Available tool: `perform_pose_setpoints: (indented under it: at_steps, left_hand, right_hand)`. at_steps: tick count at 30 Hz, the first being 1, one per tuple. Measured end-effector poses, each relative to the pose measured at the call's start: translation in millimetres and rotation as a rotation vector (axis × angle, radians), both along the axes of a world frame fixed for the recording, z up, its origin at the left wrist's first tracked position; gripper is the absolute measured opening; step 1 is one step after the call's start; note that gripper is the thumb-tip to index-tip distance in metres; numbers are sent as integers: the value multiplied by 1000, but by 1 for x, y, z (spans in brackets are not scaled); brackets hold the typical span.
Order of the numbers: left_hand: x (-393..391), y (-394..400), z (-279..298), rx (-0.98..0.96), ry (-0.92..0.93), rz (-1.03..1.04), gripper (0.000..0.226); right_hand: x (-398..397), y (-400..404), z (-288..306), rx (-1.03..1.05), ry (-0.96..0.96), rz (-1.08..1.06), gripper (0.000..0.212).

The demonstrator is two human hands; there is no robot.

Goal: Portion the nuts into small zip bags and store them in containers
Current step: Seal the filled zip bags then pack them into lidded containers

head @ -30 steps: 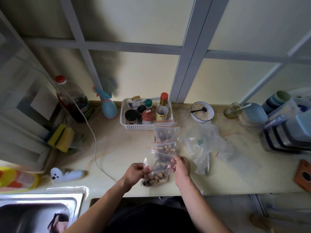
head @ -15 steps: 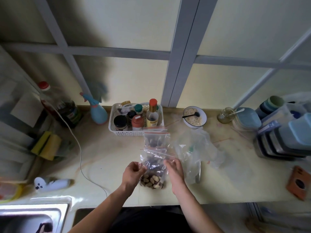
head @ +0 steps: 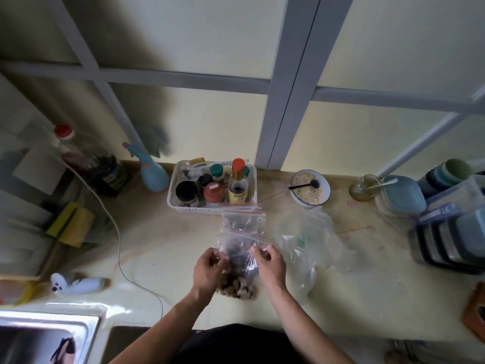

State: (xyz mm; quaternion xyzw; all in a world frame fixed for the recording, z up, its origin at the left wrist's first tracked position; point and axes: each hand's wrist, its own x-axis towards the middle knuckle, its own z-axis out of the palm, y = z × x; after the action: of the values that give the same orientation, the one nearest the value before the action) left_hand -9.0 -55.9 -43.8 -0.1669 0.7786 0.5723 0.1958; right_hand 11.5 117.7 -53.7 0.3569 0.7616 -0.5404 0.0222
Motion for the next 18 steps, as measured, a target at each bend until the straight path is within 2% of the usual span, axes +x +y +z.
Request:
perform_pose_setpoints:
  at_steps: [6, 13, 18]
  left_hand:
    - [-4, 7, -18, -59, -207, 42, 9]
    - [-5, 15, -5, -144, -131, 71, 6]
    - [-4, 6, -1, -193, 78, 62, 9]
  right_hand:
    - [-6, 9, -17, -57, -192, 72, 29]
    - [-5, 12, -17, -113, -182, 55, 33]
    - [8, 2, -6, -116, -115, -39, 32]
